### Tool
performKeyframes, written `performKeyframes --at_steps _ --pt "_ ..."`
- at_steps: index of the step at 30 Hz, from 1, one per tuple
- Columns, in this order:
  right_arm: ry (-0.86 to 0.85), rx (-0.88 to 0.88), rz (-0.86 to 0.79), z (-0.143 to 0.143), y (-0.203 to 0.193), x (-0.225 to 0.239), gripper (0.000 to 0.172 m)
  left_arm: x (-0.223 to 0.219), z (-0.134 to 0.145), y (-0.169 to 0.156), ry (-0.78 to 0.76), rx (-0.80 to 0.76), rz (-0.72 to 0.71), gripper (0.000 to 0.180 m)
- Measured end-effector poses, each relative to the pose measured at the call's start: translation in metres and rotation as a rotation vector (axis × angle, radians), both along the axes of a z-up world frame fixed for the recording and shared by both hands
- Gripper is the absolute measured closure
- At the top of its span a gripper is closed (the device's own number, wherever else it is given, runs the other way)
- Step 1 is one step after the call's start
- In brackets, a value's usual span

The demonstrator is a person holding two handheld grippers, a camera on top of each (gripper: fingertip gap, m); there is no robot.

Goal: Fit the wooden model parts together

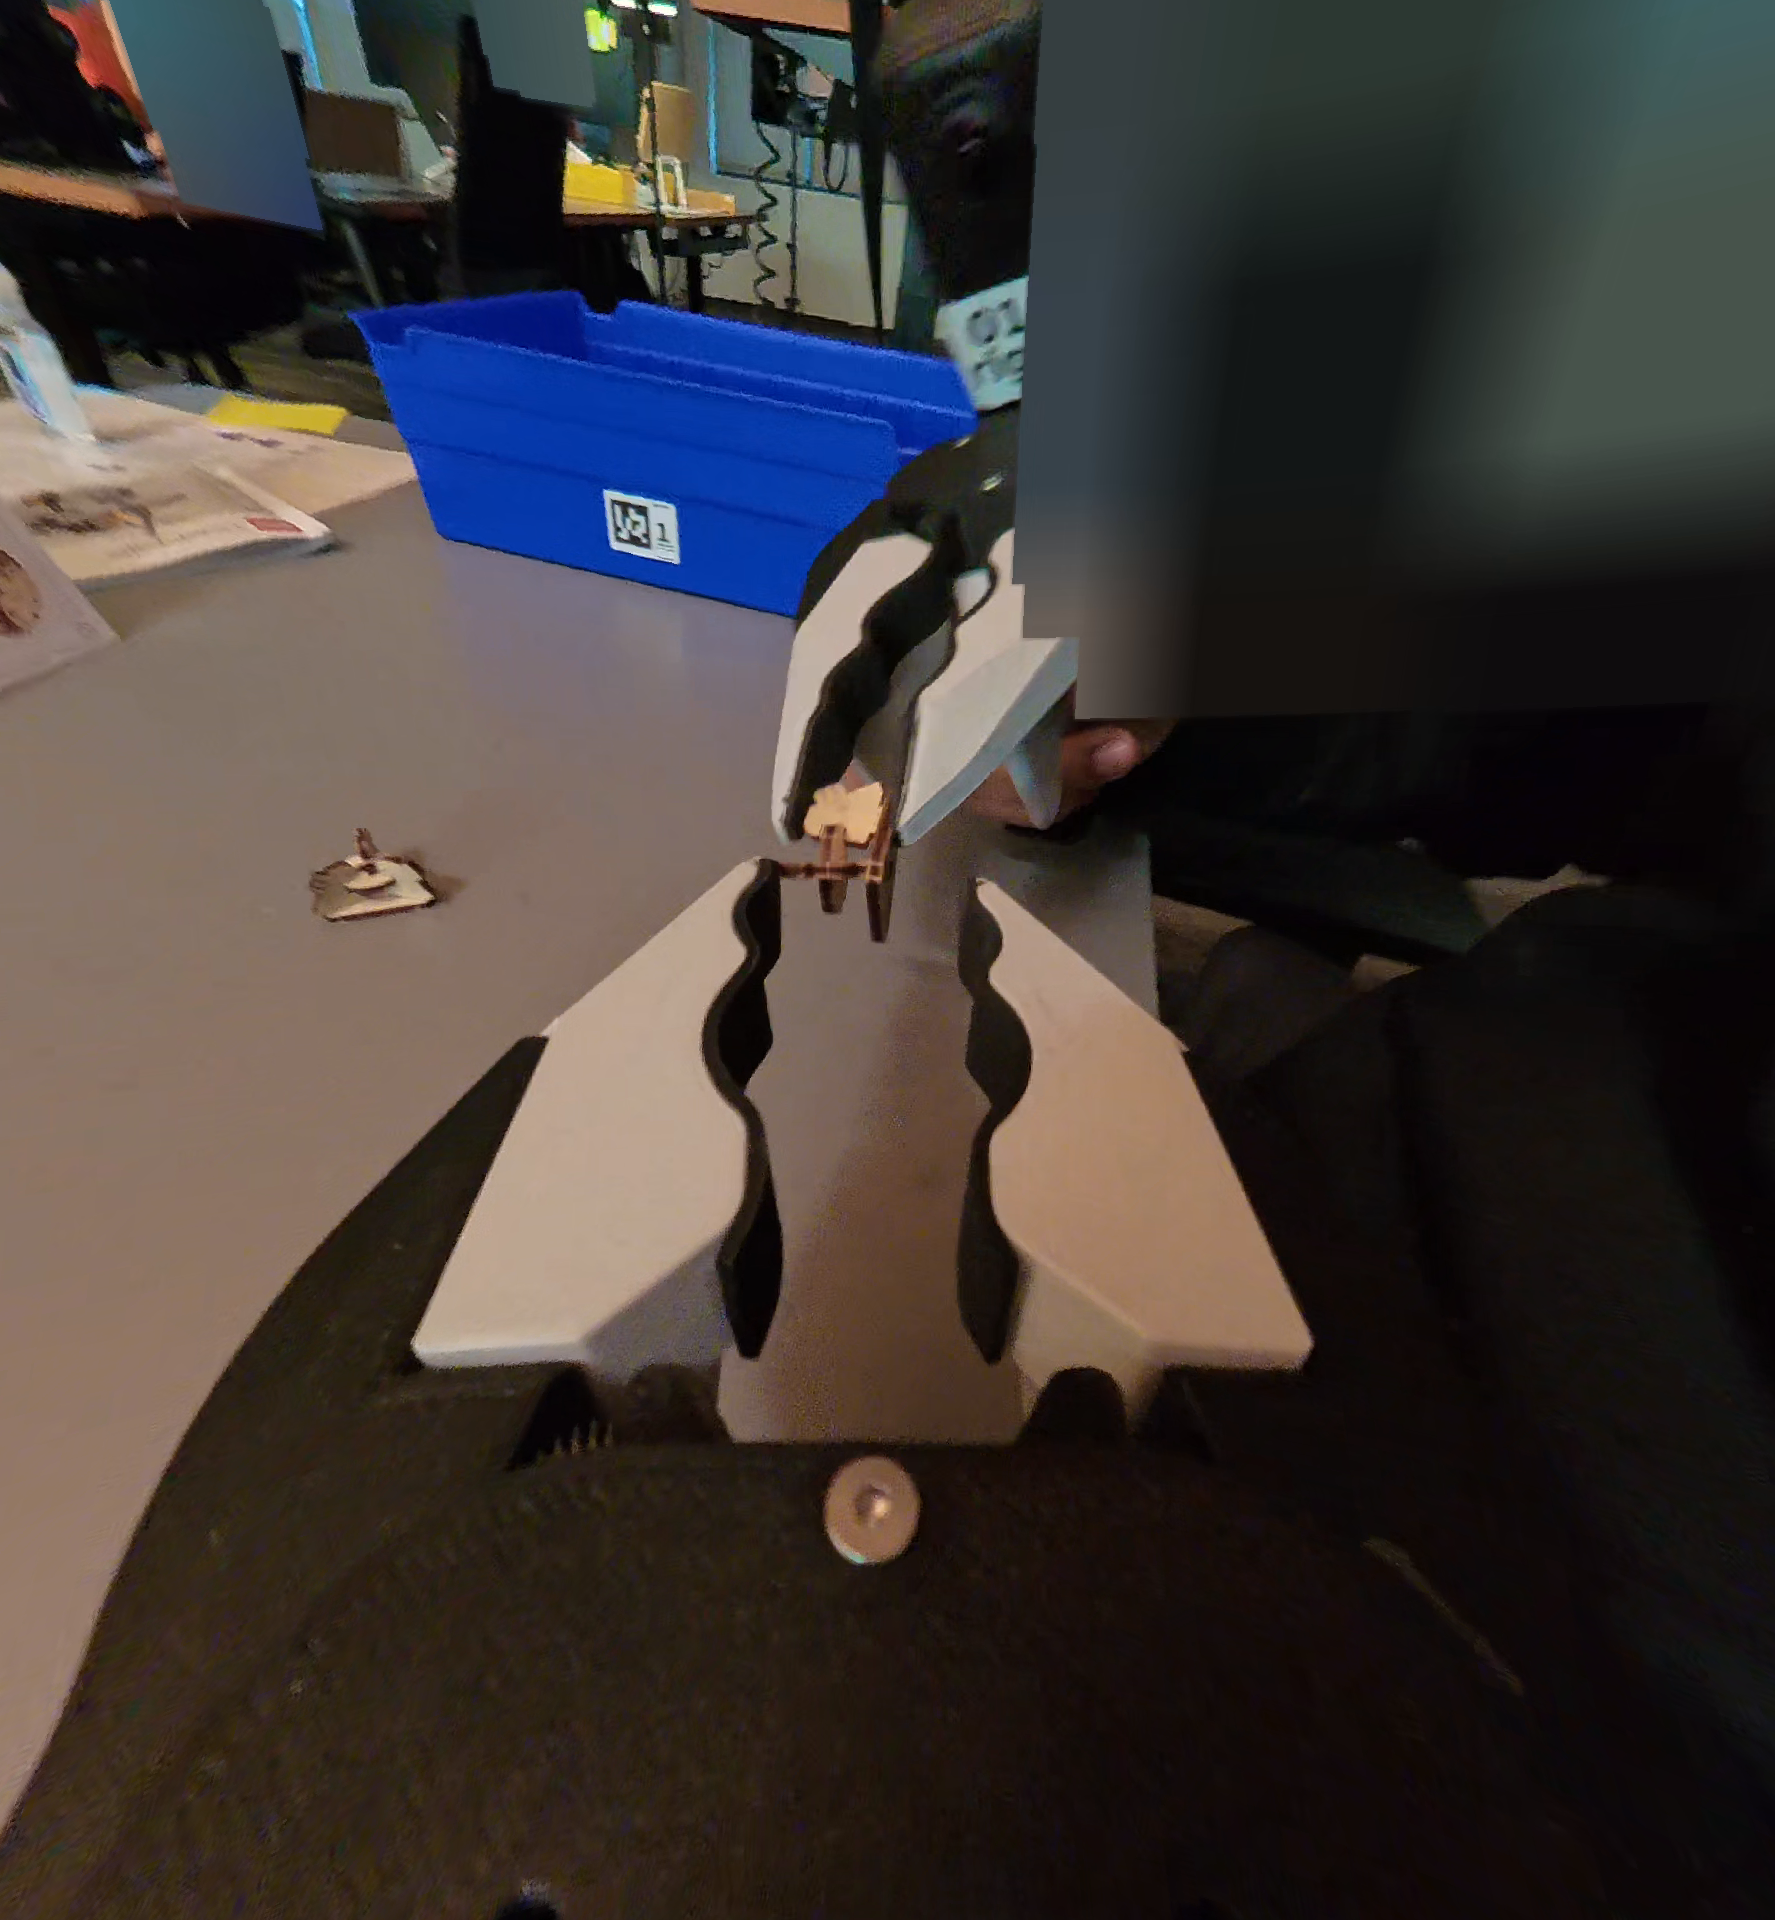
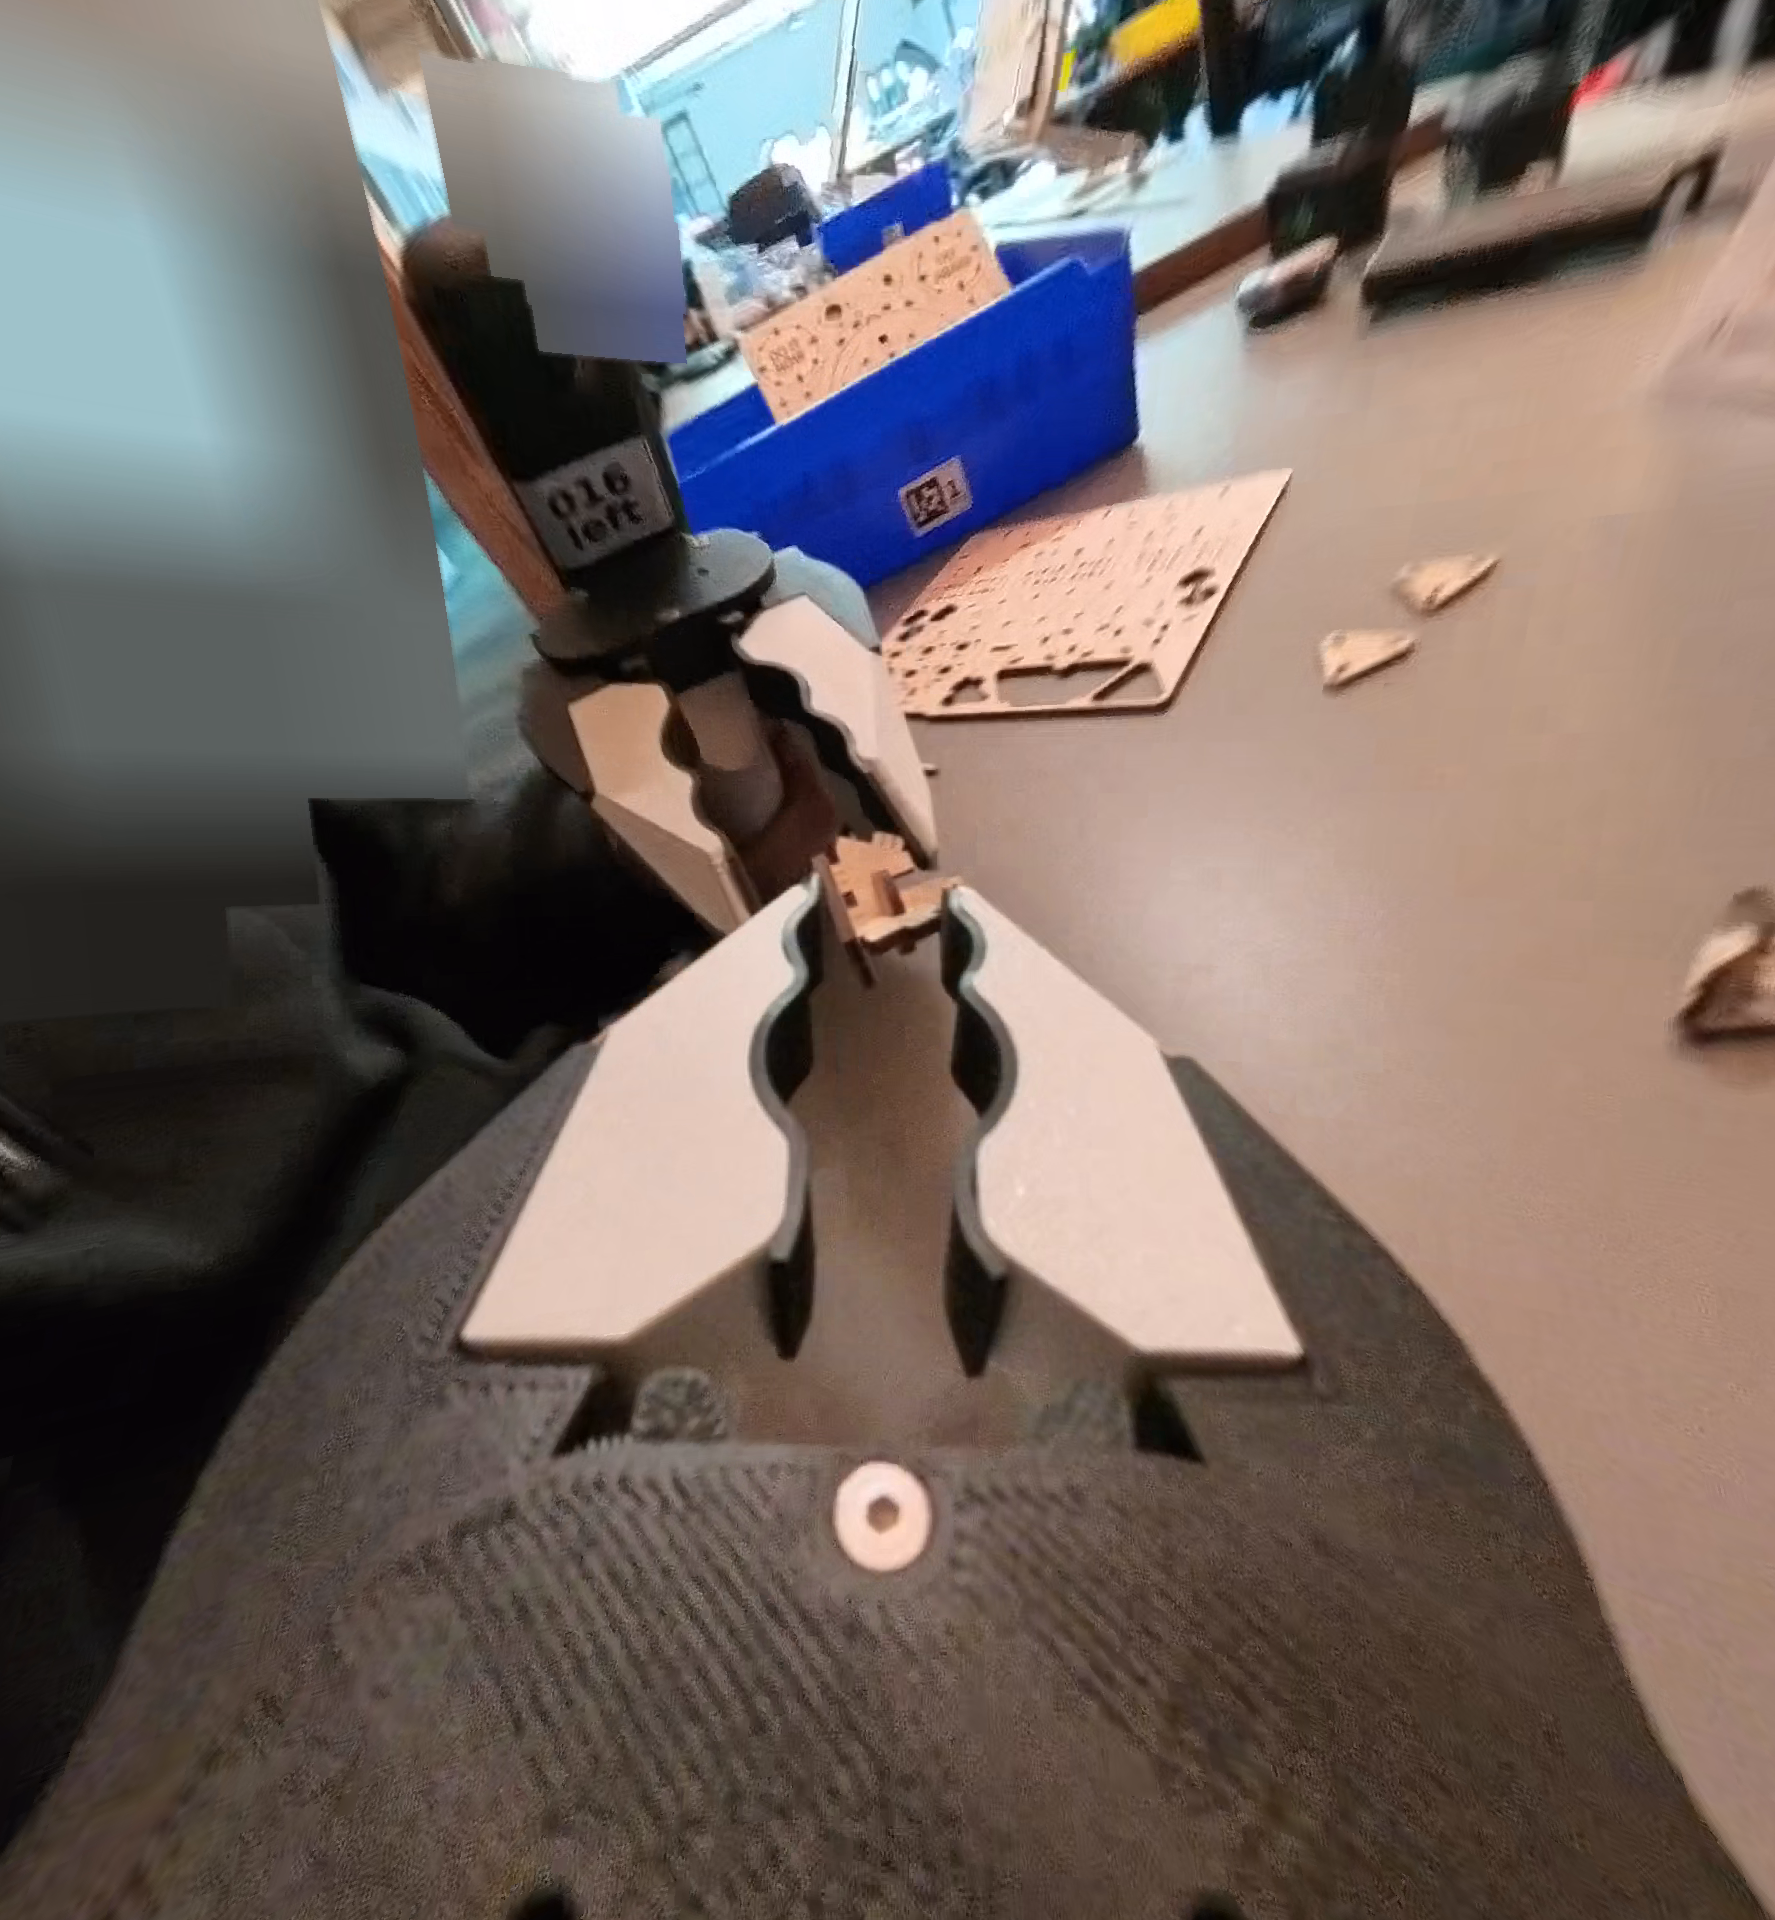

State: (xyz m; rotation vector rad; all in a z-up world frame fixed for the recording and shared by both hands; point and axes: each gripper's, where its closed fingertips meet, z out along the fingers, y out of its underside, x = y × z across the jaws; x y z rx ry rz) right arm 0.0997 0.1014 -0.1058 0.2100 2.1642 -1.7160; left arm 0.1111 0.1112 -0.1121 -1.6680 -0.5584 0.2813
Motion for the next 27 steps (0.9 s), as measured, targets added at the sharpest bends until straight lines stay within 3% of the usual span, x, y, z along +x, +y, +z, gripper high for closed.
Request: performKeyframes --at_steps 4,9,12,19,27 --pt "-0.265 -0.020 0.020 0.000 -0.007 -0.009 0.153 -0.008 -0.002 -0.006 -0.125 0.083 0.005 0.155" --pt "-0.334 -0.013 0.046 -0.004 -0.018 -0.010 0.152 -0.016 -0.003 -0.014 -0.198 0.148 0.042 0.161" --pt "-0.274 -0.024 0.039 -0.004 -0.021 -0.012 0.153 -0.019 -0.002 -0.018 -0.218 0.188 0.056 0.162" --pt "0.077 -0.046 0.000 0.004 -0.023 -0.013 0.152 -0.020 0.004 -0.023 -0.156 0.191 0.108 0.163" --pt "0.242 -0.114 0.066 0.010 -0.021 -0.006 0.153 -0.014 0.008 -0.021 -0.035 0.115 0.118 0.164"
